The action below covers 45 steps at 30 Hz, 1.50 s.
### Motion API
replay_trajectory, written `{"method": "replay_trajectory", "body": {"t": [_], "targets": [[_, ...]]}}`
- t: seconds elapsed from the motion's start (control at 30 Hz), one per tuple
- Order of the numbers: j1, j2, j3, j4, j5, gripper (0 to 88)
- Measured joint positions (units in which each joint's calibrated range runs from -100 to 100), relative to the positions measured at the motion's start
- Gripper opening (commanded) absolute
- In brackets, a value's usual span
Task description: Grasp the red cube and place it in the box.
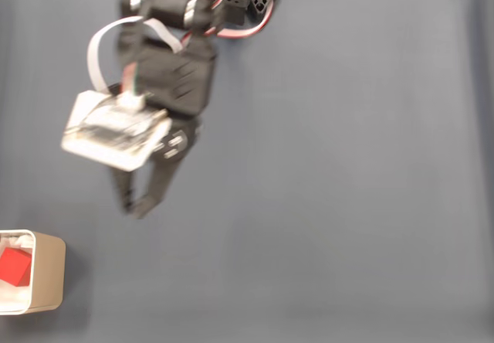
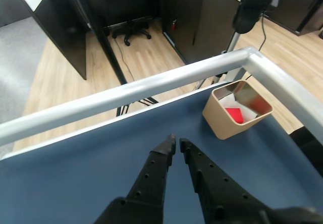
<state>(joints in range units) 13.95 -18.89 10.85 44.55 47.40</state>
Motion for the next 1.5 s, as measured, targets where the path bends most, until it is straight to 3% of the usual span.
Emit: {"method": "replay_trajectory", "body": {"t": [0.57,1.07,1.5], "targets": [[-9.94,-34.74,44.76,-5.73,1.27,0.0],[-11.2,-61.4,76.85,-5.73,1.86,0.0],[-11.2,-73.47,88.16,3.02,1.47,0.0]]}}
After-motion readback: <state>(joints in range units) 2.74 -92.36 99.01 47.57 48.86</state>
